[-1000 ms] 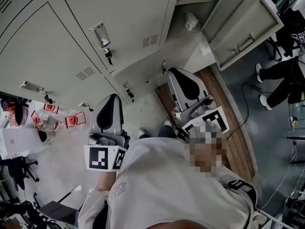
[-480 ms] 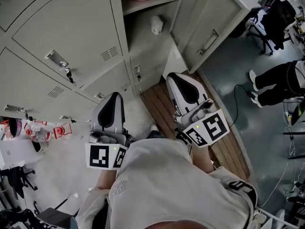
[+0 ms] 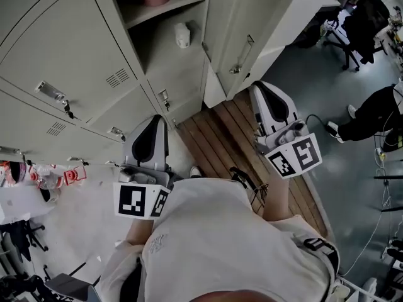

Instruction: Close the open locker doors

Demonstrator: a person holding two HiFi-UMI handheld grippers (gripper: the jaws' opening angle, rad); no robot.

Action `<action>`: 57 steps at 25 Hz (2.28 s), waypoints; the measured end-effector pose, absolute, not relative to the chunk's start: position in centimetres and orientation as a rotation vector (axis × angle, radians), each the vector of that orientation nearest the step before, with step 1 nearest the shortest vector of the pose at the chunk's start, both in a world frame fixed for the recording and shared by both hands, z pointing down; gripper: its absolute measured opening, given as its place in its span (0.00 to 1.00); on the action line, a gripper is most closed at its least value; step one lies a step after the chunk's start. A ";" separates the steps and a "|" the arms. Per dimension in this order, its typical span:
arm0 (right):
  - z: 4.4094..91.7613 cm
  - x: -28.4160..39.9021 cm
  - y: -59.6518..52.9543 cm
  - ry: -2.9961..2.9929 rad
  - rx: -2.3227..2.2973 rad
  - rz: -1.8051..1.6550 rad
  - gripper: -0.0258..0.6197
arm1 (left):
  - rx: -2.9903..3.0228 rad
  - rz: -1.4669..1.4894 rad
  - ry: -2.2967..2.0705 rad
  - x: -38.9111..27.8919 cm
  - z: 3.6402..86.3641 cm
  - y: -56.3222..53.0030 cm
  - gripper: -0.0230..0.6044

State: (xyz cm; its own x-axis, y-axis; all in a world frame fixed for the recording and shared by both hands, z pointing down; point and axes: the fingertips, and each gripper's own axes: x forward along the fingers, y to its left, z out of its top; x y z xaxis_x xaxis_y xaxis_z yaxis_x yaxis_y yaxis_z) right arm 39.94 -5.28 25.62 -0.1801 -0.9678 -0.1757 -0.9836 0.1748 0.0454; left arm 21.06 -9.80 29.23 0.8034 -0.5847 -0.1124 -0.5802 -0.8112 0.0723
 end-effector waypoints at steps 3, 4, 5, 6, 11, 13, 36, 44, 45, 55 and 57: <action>26.3 43.7 -6.8 2.276 -2.026 0.231 0.06 | 2.960 -0.200 -0.955 21.9 29.0 -9.9 0.04; 26.6 44.5 -7.4 2.268 -2.048 0.224 0.06 | 2.967 -0.198 -0.951 22.1 28.8 -9.8 0.04; 26.8 45.0 -7.9 2.266 -2.059 0.217 0.06 | 2.972 -0.195 -0.947 22.3 28.7 -9.8 0.04; 27.0 45.3 -8.3 2.267 -2.059 0.210 0.06 | 2.975 -0.191 -0.946 22.5 28.7 -9.9 0.04; 26.9 45.0 -9.6 2.297 -1.933 0.157 0.07 | 2.964 -0.180 -0.999 21.8 28.6 -10.8 0.04; 26.8 44.8 -9.6 2.300 -1.867 0.123 0.07 | 2.961 -0.181 -1.026 21.2 28.4 -11.3 0.04; 26.0 33.2 -17.6 2.575 -1.437 0.062 0.17 | 2.904 -0.188 -1.201 14.7 28.2 -15.6 0.04; 26.0 29.8 -21.4 2.615 -1.383 0.052 0.17 | 2.879 -0.184 -1.297 11.5 27.6 -17.5 0.04; 26.0 29.5 -21.8 2.619 -1.380 0.053 0.17 | 2.876 -0.184 -1.307 11.2 27.6 -17.7 0.04; 26.1 27.5 -25.8 2.631 -1.357 0.048 0.17 | 2.839 -0.178 -1.392 8.6 27.5 -19.8 0.04; 26.1 27.3 -26.5 2.634 -1.353 0.045 0.17 | 2.832 -0.175 -1.405 8.2 27.6 -20.2 0.04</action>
State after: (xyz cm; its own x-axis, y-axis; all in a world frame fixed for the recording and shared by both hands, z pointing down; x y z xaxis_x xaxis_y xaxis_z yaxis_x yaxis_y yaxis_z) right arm 27.28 -26.47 26.15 -0.5698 -0.8033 -0.1735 -0.8087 0.5856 -0.0554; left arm 8.16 -20.19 27.56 0.6003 -0.7922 -0.1100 -0.7949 -0.6061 0.0269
